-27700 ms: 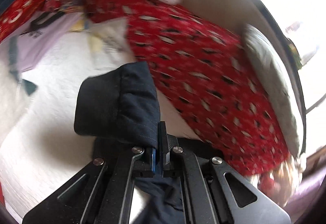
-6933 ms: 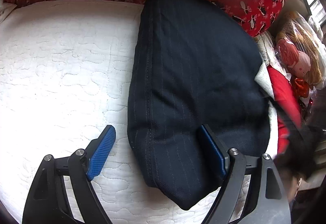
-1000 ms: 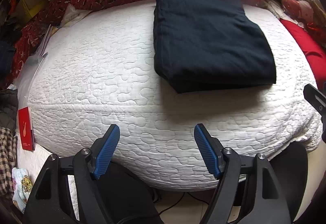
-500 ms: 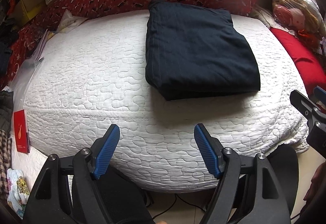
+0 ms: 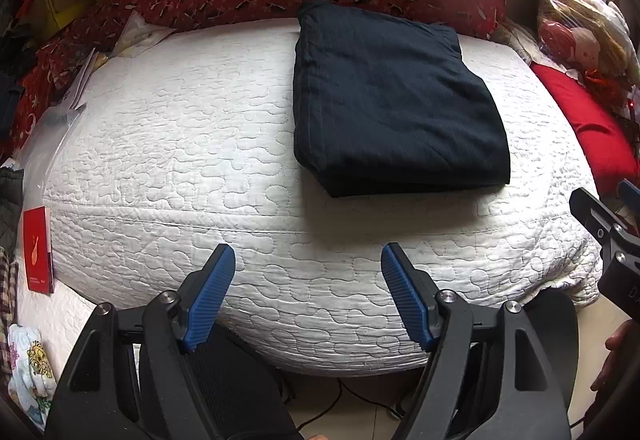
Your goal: Fold large clothes
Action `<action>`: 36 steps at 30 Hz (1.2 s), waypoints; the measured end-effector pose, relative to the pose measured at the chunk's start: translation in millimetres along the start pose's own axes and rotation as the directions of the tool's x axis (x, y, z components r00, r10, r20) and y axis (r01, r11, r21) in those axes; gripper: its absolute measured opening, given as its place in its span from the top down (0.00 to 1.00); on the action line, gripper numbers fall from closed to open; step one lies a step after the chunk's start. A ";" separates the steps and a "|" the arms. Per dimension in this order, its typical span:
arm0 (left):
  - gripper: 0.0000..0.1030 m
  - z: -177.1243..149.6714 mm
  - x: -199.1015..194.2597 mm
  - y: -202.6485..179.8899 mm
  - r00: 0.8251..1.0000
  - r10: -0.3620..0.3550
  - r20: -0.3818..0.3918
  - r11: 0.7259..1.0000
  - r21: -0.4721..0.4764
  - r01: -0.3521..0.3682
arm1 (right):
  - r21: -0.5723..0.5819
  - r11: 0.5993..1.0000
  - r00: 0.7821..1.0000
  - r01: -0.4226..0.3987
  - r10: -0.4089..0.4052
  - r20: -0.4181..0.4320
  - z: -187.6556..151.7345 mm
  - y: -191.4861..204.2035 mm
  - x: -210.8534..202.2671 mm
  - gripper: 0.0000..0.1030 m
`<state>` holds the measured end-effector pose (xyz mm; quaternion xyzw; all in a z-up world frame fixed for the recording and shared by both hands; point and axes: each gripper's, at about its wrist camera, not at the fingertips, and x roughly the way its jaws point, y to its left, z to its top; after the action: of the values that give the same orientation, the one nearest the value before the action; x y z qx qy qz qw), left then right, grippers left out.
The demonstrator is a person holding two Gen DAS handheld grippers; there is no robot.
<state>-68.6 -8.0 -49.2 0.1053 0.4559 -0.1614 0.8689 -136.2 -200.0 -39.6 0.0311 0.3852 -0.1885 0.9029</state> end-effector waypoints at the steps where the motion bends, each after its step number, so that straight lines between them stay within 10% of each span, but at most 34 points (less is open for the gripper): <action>1: 0.27 -0.1 -0.2 0.4 1.000 0.000 0.000 1.000 -0.001 0.000 | 0.004 1.000 1.000 -0.004 0.004 0.000 0.1 -0.9 0.1 0.00; 36: 0.27 0.9 -7.8 -14.2 1.000 -0.020 0.019 0.999 0.038 0.019 | 0.043 0.999 1.000 -0.024 0.024 -0.002 1.3 -15.0 -2.3 0.00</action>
<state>-77.4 -20.0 -42.7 0.1157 0.4453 -0.1795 0.8695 -142.2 -213.4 -35.7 0.0554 0.3819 -0.1858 0.9036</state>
